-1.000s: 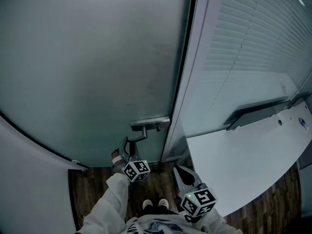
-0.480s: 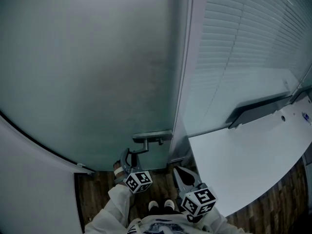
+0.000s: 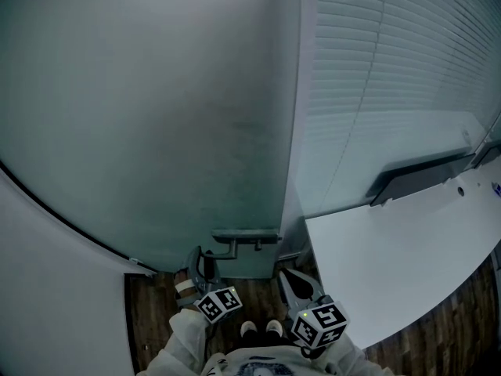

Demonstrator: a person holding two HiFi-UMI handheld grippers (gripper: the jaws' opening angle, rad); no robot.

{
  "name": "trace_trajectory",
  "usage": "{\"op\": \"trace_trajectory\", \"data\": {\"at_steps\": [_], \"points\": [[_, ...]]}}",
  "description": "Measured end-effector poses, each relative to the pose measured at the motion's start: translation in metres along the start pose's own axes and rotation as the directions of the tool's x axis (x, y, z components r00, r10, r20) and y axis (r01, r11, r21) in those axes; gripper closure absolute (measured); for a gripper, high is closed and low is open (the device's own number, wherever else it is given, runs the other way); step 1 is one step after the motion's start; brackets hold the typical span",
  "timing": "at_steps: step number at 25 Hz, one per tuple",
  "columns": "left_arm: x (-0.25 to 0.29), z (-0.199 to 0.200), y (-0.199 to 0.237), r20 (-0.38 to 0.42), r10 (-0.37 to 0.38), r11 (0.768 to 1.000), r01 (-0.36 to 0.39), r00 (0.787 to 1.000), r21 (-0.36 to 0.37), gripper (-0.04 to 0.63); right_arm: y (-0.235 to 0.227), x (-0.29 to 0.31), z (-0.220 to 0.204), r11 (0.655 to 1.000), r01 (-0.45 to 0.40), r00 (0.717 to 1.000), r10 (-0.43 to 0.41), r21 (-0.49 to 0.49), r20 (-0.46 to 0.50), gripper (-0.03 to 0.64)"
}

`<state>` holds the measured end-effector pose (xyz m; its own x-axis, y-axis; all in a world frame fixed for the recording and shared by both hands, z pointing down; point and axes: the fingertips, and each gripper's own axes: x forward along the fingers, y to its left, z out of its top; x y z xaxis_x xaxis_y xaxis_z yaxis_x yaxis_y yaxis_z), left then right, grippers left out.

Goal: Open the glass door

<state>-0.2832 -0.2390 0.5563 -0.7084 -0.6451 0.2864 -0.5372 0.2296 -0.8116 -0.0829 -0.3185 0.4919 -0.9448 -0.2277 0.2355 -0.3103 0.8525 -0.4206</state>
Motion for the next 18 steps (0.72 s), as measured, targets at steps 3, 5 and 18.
{"op": "trace_trajectory", "data": {"at_steps": [3,5,18], "points": [[-0.011,-0.002,0.0,-0.013,-0.015,0.997,0.016,1.0,0.072,0.44,0.005,-0.003,-0.013,1.0,-0.026,0.999,0.026,-0.001,-0.021,0.612],[-0.012,0.001,0.003,-0.015,-0.023,0.995,0.025,1.0,0.099,0.439,0.009,-0.005,-0.016,0.999,-0.042,0.999,0.042,0.0,-0.032,0.612],[-0.185,-0.022,0.031,0.107,-0.026,0.824,0.082,0.994,-0.56,0.595,0.082,-0.107,-0.033,0.998,-0.003,1.0,0.005,-0.068,0.03,0.612]]}}
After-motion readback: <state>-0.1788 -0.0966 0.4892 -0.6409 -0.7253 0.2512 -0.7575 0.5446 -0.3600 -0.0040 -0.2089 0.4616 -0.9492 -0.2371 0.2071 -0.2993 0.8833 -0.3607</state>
